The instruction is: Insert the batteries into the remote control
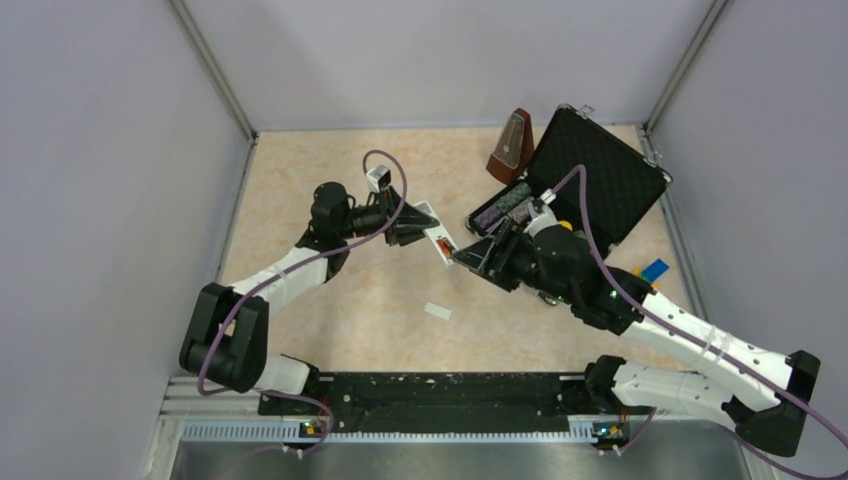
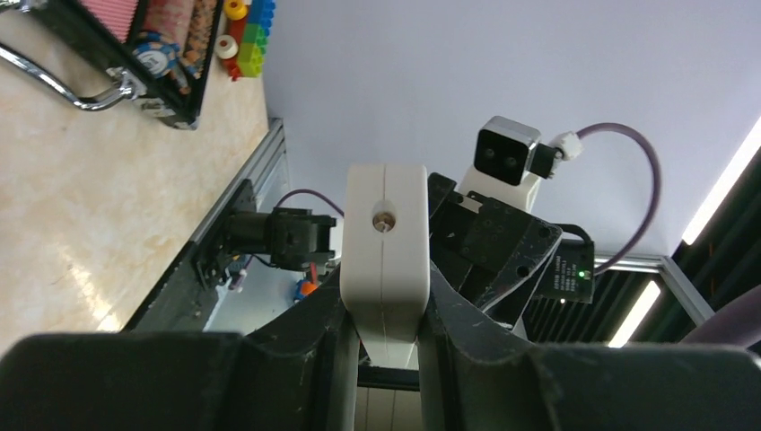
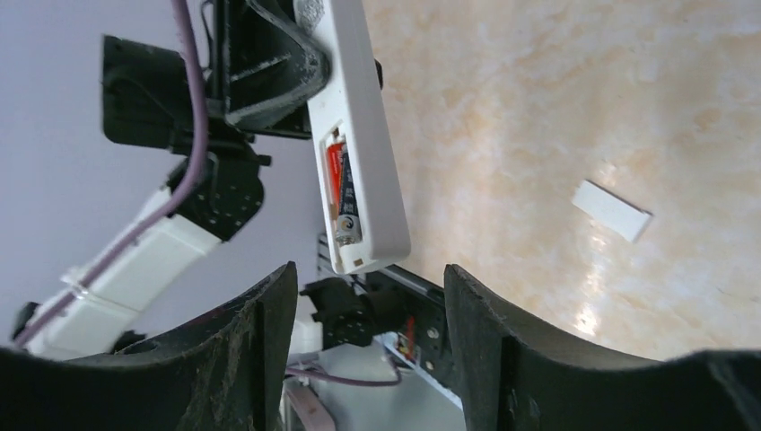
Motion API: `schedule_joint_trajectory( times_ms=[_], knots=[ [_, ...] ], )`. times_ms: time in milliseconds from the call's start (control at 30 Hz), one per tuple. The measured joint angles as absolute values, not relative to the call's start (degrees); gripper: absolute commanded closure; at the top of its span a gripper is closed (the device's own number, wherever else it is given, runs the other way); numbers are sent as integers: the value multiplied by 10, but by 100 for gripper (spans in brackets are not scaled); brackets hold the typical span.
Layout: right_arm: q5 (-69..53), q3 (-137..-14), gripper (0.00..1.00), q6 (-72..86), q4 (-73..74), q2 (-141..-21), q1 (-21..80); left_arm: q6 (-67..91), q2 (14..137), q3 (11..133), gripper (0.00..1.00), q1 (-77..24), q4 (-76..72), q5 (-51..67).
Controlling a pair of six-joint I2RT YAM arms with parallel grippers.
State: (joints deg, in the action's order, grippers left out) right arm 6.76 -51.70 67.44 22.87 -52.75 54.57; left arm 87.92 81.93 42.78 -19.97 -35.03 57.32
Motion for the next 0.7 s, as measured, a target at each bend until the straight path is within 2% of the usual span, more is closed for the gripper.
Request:
schedule_joint_trajectory(
  times_ms=[700],
  knots=[
    [134, -514, 45, 704, 30, -524, 546, 980, 745, 458, 100, -208, -361, 485]
  ],
)
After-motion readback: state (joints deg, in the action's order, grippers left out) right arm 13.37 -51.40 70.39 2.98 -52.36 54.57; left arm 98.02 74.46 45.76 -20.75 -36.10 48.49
